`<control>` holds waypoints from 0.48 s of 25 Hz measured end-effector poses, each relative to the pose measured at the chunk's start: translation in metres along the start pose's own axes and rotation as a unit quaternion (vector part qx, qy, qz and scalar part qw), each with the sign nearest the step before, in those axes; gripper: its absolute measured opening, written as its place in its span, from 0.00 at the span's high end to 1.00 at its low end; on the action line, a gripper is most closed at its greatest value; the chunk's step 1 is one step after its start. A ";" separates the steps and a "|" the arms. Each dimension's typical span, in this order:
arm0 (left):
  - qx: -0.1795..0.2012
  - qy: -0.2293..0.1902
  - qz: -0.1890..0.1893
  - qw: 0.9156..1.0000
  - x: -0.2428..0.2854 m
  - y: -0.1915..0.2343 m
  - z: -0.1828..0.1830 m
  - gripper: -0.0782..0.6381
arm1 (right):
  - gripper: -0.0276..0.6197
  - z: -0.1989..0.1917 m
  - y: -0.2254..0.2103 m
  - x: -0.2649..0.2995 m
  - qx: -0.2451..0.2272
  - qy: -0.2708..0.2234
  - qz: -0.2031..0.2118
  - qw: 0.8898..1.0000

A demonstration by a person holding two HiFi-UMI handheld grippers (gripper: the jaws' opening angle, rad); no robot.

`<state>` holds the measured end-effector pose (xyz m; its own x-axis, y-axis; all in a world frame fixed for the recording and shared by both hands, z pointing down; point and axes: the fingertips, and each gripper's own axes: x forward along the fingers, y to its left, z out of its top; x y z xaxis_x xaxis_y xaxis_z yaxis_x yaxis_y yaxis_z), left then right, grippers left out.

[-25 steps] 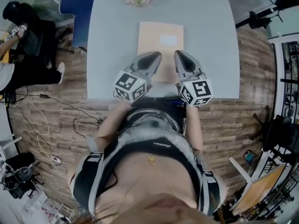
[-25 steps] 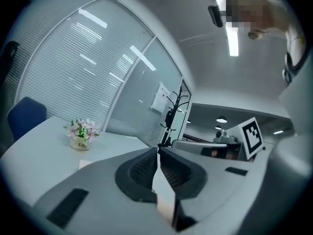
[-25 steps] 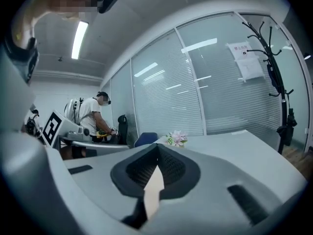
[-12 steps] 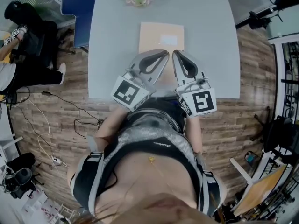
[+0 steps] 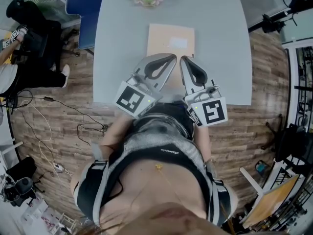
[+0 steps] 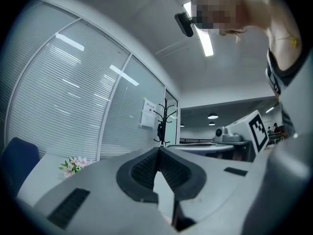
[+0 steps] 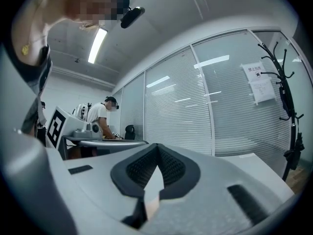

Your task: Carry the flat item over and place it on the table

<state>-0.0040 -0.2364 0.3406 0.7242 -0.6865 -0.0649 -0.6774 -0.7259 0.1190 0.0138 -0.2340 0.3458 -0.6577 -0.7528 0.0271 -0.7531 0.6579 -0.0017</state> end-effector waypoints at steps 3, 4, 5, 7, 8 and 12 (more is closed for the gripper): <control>0.000 0.003 0.002 1.000 -0.002 0.001 0.000 0.88 | 0.95 0.002 0.001 0.000 0.005 -0.003 0.002 1.000; 0.001 0.002 0.002 1.000 -0.002 0.002 0.001 0.88 | 0.95 0.002 0.000 0.000 0.005 -0.003 0.002 1.000; 0.003 -0.001 0.003 1.000 -0.001 0.002 0.003 0.88 | 0.95 0.002 0.000 0.000 0.006 -0.002 0.002 1.000; 0.006 -0.005 0.005 1.000 0.000 0.002 0.005 0.88 | 0.95 0.002 0.000 0.000 0.007 0.001 0.004 1.000; 0.006 -0.002 0.005 1.000 0.000 0.002 0.004 0.88 | 0.95 0.002 0.000 0.001 0.008 0.002 0.004 1.000; 0.002 0.015 -0.002 1.000 -0.002 -0.001 -0.002 0.88 | 0.95 0.001 0.001 0.001 0.009 0.003 0.005 1.000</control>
<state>-0.0046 -0.2344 0.3429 0.7307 -0.6818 -0.0351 -0.6747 -0.7291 0.1148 0.0124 -0.2341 0.3449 -0.6650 -0.7461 0.0322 -0.7468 0.6648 -0.0192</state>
